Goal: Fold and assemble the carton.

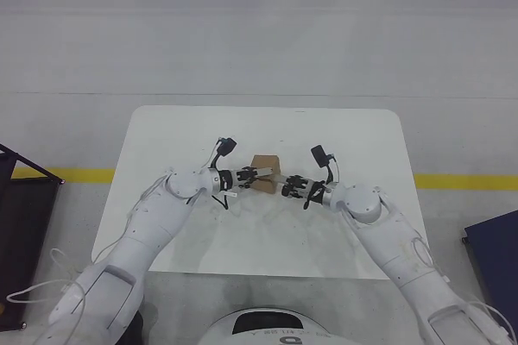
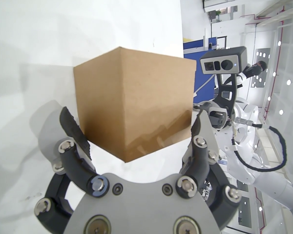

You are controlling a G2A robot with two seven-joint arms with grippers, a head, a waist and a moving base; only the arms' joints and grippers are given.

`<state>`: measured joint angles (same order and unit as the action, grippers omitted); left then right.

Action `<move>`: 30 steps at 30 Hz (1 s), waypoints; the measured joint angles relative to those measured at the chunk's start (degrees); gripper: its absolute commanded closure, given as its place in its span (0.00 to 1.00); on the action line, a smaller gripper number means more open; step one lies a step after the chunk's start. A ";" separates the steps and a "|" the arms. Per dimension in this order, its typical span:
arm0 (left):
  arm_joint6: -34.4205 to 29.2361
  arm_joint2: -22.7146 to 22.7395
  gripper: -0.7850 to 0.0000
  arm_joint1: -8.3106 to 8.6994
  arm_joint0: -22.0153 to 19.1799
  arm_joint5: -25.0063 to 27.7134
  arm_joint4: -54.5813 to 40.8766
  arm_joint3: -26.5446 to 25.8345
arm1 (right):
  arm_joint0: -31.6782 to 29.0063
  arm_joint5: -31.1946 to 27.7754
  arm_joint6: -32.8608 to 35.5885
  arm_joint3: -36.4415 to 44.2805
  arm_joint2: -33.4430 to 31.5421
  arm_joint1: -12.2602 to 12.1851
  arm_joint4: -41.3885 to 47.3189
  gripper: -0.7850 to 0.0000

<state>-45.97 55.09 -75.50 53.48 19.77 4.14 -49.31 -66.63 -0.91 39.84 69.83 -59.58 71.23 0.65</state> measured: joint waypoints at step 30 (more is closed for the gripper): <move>-1.29 0.46 0.00 0.30 0.37 1.36 -1.68 0.92 | 1.41 0.82 -0.13 -0.41 2.08 0.69 -0.23 0.44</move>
<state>-47.25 55.55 -75.19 53.84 21.12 2.46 -48.39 -65.22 -0.08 39.71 69.42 -57.50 71.92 0.42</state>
